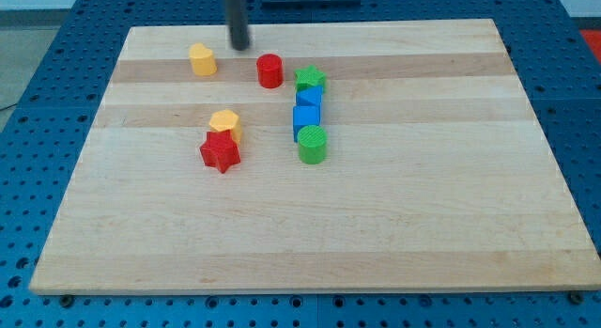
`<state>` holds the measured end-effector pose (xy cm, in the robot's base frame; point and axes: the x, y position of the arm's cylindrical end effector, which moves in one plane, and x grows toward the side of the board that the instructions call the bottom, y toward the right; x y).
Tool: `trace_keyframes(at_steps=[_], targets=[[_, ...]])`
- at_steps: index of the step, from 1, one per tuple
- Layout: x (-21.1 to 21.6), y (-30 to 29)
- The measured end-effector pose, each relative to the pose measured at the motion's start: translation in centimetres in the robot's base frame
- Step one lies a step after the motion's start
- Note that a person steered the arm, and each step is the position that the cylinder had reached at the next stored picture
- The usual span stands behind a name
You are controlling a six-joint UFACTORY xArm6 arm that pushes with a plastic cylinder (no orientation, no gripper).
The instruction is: Push the red circle to the top center
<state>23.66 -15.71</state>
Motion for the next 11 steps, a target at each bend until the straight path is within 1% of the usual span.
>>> trace_keyframes(at_steps=[1,2,3,4,5,7,8,9,10,11], targets=[[1.3,-9.4],[5.9,-13.9],[10.3,-13.0],[13.3,-7.8],[13.2,-1.7],[8.1,6.2],[7.4,8.6],[9.2,8.6],[7.6,11.1],[3.0,14.2]])
